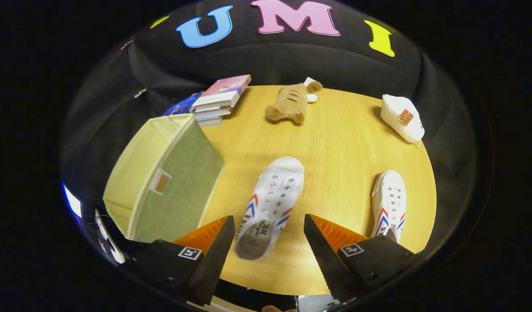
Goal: Open the storage box then place both shoes into the box .Put the left shoe in first, then the right shoe, with the right side of both shoes facing outward in a uniform manner.
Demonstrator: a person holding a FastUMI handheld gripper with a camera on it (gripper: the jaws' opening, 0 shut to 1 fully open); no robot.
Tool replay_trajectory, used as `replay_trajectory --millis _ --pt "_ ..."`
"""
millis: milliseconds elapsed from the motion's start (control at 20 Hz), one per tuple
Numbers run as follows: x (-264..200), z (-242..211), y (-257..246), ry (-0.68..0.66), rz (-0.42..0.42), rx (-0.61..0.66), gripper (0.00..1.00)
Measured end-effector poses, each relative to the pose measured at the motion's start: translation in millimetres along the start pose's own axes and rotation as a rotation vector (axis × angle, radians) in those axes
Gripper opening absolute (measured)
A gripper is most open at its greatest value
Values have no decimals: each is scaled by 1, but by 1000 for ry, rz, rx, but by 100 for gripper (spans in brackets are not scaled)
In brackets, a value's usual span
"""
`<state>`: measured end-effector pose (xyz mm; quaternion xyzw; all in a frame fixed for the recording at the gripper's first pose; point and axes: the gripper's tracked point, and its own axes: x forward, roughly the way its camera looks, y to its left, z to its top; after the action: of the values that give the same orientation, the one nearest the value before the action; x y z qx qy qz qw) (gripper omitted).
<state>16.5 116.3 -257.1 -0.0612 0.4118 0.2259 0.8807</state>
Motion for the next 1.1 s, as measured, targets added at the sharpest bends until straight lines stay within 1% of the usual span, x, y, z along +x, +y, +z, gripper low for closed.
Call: replay_trajectory --millis 150,250,350,450,600,650,700,850,900,950,1000,1100 --pt "28 -20 -19 36 -23 -36 99" --pt "45 -30 -22 78 -7 -14 99" --pt "58 -38 -29 118 -9 -15 99" --pt "65 -41 -23 137 28 -2 95" --pt "70 -42 -16 161 52 35 74" --pt "73 -43 -10 170 63 59 69" --pt "73 -43 -7 175 69 88 53" --pt "75 -44 -3 194 105 179 28" --pt "73 -44 -4 199 119 190 24" --pt "73 -44 -4 190 127 200 24" --pt "72 -42 -6 190 127 212 16" --pt "75 -45 -5 189 125 227 8"
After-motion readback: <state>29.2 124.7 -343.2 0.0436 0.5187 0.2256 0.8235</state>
